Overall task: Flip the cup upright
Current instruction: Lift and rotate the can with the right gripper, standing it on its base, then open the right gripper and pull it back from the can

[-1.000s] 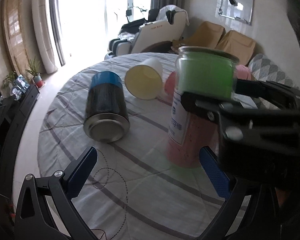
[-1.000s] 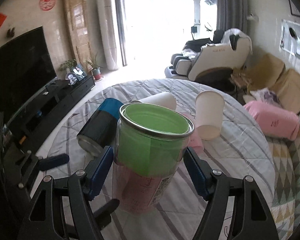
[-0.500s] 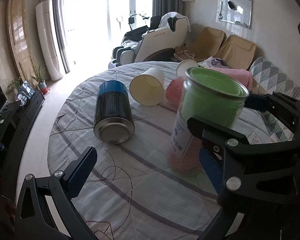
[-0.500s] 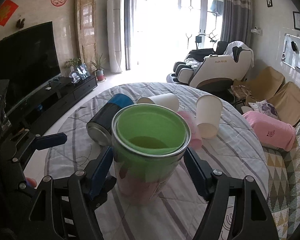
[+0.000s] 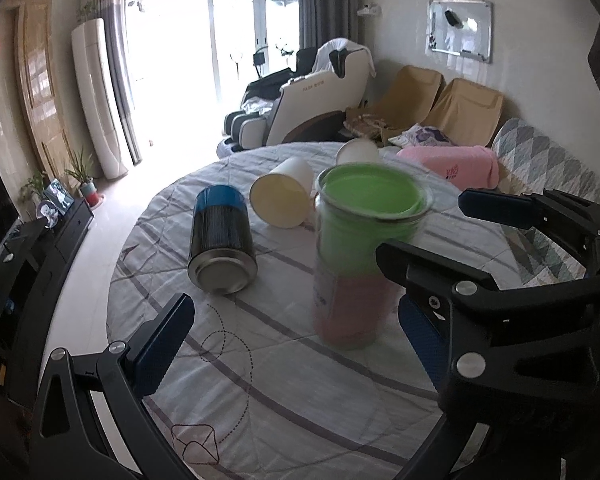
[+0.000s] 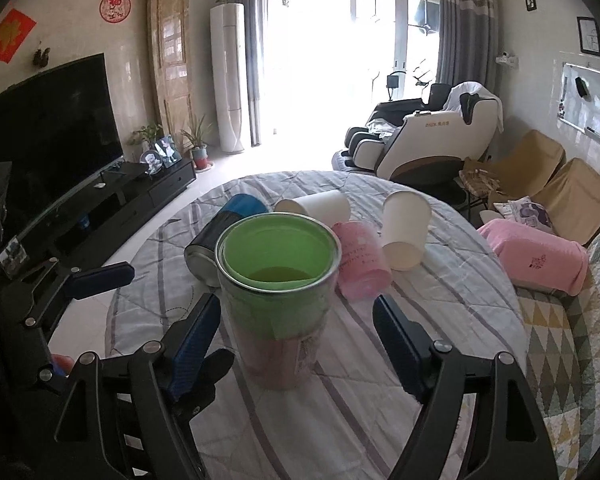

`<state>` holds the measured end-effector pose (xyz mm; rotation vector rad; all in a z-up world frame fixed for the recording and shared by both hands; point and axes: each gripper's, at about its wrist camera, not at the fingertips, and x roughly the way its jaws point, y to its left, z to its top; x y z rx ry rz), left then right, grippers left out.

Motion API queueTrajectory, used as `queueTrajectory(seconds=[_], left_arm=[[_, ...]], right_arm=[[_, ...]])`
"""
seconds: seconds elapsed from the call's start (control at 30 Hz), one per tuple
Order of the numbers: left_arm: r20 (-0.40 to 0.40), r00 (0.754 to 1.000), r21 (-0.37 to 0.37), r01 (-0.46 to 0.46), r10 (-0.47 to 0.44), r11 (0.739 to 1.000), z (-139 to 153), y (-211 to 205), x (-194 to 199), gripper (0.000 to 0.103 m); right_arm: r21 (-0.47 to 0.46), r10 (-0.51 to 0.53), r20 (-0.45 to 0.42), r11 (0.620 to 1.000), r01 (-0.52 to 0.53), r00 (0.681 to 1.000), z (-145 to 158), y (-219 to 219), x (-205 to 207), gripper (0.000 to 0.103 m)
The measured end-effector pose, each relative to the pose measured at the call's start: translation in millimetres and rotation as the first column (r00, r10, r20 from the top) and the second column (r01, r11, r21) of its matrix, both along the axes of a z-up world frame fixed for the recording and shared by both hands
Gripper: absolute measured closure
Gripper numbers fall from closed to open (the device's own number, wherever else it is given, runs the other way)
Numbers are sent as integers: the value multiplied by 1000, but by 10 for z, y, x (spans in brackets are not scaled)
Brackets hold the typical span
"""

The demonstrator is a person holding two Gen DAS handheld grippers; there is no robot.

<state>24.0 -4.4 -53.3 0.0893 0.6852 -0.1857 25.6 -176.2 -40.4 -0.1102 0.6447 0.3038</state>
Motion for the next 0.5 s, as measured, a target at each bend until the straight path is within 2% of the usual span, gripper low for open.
queueTrajectory(seconds=[0.37, 0.5], left_arm=[[71, 997, 27, 11, -13, 1000, 242, -228, -296, 0], [96, 995, 57, -15, 10, 998, 315, -323, -383, 0]], right_arm=[[12, -23, 42, 1000, 22, 999, 187, -193, -227, 23], [20, -29, 47, 999, 28, 998, 232, -272, -276, 23]])
